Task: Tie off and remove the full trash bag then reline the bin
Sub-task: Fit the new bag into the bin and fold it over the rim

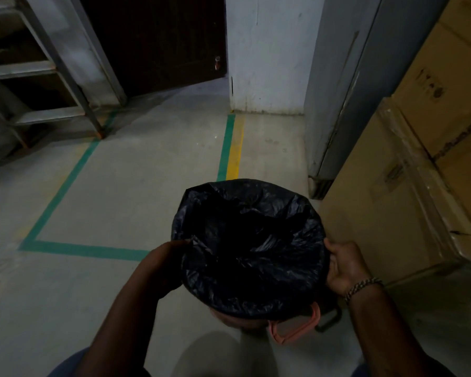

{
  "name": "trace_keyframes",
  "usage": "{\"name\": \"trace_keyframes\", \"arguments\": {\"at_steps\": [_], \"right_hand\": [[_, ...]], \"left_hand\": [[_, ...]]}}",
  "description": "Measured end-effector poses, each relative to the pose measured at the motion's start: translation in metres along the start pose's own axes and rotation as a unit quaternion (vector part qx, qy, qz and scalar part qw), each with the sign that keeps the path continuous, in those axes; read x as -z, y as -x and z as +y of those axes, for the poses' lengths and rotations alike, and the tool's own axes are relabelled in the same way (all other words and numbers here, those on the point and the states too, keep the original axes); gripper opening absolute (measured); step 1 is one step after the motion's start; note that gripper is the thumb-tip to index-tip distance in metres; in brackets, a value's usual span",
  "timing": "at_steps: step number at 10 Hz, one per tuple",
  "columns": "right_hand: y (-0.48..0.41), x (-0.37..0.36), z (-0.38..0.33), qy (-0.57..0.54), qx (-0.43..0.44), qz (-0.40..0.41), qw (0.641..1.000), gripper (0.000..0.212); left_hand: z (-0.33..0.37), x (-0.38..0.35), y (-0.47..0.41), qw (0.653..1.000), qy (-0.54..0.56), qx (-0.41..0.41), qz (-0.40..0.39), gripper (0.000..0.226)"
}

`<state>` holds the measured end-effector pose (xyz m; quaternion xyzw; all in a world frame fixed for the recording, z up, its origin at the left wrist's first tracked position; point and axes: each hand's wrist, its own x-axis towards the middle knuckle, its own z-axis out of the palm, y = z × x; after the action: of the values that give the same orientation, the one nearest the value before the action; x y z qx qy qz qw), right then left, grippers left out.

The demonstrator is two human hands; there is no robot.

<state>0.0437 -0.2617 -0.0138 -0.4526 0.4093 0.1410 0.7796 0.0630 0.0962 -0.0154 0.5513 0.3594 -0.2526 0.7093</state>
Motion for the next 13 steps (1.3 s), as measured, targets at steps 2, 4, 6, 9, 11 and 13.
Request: {"name": "trace_keyframes", "arguments": {"at_steps": [2, 4, 6, 9, 11, 13], "right_hand": [[-0.006, 0.011, 0.006, 0.074, -0.054, -0.035, 0.995, 0.038], [-0.014, 0.02, 0.008, 0.088, -0.023, -0.01, 0.996, 0.039], [-0.019, 0.018, 0.003, 0.048, 0.033, 0.001, 0.998, 0.03], [-0.038, 0.016, 0.009, 0.089, 0.045, 0.05, 0.994, 0.032], [-0.023, 0.004, 0.004, 0.272, 0.197, 0.166, 0.927, 0.014], [-0.01, -0.035, 0.002, 0.393, 0.484, 0.08, 0.777, 0.017]], "left_hand": [[-0.004, 0.045, -0.053, 0.977, -0.171, -0.045, 0.117, 0.052], [-0.002, 0.022, -0.007, 0.991, -0.089, -0.007, 0.102, 0.041], [-0.006, 0.019, -0.013, 0.998, -0.018, -0.036, 0.05, 0.049], [-0.017, 0.018, -0.026, 0.99, 0.051, -0.042, 0.125, 0.035], [-0.018, 0.018, -0.027, 0.917, -0.144, -0.215, 0.303, 0.026], [-0.012, -0.025, 0.01, 0.72, -0.301, -0.581, 0.229, 0.019]]}}
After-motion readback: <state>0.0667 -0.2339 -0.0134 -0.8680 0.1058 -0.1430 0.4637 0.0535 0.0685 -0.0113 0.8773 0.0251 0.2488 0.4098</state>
